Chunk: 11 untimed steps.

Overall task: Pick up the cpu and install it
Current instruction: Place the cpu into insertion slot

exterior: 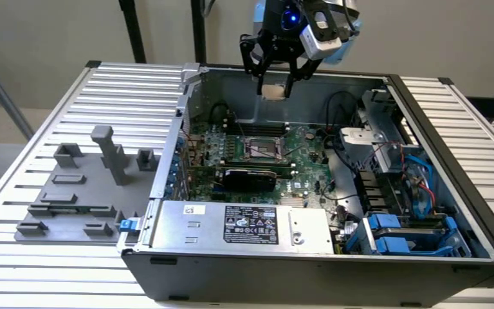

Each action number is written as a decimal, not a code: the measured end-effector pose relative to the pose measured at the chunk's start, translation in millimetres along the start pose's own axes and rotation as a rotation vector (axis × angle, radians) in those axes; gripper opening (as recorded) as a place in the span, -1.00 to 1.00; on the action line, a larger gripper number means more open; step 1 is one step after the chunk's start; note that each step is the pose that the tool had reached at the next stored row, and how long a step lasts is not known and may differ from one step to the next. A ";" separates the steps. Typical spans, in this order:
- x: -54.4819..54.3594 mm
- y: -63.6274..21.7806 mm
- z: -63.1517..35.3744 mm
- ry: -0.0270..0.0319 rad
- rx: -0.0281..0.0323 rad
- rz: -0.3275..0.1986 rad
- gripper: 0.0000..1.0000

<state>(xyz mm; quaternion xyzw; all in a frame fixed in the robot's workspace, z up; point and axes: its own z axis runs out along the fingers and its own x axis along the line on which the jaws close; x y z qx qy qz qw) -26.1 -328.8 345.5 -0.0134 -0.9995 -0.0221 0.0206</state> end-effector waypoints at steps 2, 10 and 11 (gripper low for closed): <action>0.0 0.0 0.0 0.0000 0.0000 0.000 0.10; 0.0 -0.1 0.7 -0.0040 -0.0037 0.092 0.10; -0.1 -0.1 0.8 -0.0048 -0.0045 0.110 0.10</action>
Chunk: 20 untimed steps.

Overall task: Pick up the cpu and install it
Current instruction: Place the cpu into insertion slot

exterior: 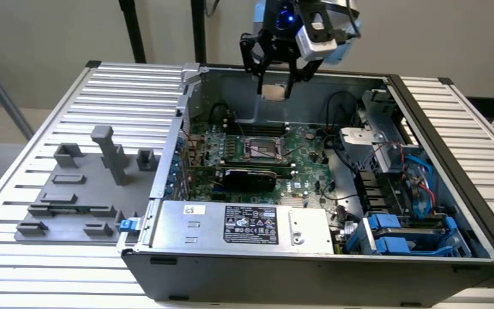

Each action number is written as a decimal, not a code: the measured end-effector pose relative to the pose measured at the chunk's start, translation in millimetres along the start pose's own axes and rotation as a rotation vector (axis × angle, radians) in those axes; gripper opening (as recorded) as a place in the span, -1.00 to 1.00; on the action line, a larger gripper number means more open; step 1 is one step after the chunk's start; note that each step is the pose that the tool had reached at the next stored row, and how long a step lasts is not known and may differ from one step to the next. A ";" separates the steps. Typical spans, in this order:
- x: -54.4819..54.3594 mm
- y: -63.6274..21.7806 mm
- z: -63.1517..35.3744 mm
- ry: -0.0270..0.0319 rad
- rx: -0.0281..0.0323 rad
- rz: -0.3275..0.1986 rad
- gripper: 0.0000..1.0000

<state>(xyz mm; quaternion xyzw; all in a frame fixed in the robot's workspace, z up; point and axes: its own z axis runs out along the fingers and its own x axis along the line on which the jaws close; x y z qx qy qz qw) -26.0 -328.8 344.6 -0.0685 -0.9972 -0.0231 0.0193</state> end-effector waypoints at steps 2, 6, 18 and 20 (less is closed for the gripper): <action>0.0 0.0 0.3 -0.0015 -0.0014 0.036 0.10; 0.0 -0.1 1.0 -0.0047 -0.0045 0.108 0.10; -0.2 -0.2 4.4 -0.0143 -0.0138 0.326 0.10; -0.2 -0.2 5.3 -0.0159 -0.0153 0.363 0.10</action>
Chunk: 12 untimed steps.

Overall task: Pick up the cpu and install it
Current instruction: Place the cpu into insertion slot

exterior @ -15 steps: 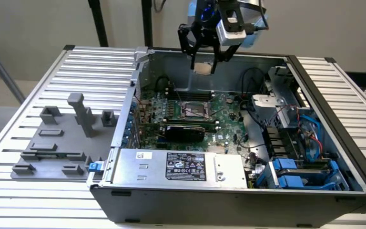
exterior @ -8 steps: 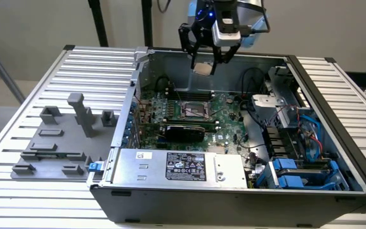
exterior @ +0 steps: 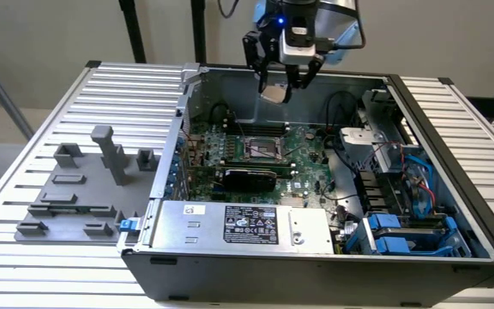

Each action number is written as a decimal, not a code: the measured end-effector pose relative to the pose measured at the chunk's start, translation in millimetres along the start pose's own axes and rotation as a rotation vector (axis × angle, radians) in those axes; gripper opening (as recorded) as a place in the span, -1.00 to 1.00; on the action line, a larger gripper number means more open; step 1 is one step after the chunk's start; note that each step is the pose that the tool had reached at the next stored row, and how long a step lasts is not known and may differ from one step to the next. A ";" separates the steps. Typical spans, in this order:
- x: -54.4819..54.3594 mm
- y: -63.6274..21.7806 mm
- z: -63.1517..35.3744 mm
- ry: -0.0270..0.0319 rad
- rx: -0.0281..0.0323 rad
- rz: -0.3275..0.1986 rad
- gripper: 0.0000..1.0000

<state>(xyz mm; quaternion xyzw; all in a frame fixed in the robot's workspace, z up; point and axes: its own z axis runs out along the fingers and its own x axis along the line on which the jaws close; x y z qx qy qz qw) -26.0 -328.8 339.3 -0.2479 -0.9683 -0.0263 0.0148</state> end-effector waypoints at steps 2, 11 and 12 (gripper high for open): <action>0.0 0.0 0.9 -0.0016 -0.0015 0.036 0.10; -0.2 -0.2 5.4 -0.0088 -0.0083 0.199 0.10; -0.3 -0.3 6.0 -0.0095 -0.0090 0.217 0.10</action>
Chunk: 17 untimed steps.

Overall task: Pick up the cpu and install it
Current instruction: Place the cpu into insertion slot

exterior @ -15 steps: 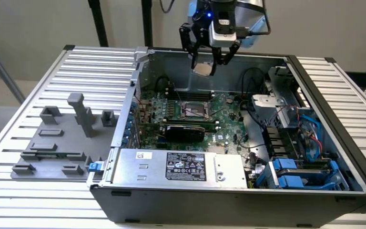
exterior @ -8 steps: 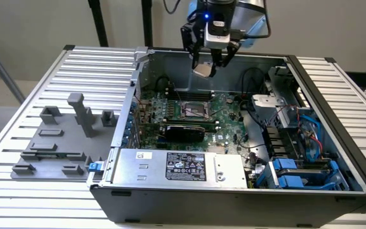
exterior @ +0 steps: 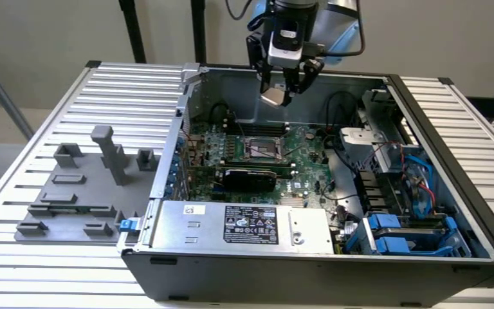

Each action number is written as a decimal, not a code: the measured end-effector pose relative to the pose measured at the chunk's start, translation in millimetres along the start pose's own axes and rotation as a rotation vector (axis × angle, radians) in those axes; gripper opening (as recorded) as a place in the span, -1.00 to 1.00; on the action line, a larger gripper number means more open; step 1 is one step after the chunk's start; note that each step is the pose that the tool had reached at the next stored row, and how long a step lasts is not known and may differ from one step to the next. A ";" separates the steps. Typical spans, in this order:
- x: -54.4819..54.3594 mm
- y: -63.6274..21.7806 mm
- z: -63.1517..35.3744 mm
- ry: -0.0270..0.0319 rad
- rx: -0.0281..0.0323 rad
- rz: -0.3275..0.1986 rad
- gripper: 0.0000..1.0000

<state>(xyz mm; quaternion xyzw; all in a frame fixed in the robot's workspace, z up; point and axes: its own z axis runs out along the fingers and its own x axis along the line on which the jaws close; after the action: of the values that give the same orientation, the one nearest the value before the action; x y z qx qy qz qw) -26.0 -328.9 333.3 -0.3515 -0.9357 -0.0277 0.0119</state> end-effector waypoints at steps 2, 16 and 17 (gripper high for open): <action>-0.1 0.0 1.3 -0.0016 -0.0016 0.037 0.10; -0.4 -0.5 10.6 -0.0127 -0.0122 0.291 0.10; -0.5 -0.5 11.3 -0.0135 -0.0129 0.309 0.10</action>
<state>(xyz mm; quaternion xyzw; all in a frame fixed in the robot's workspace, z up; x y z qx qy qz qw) -26.0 -328.9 322.0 -0.4916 -0.8703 -0.0292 0.0074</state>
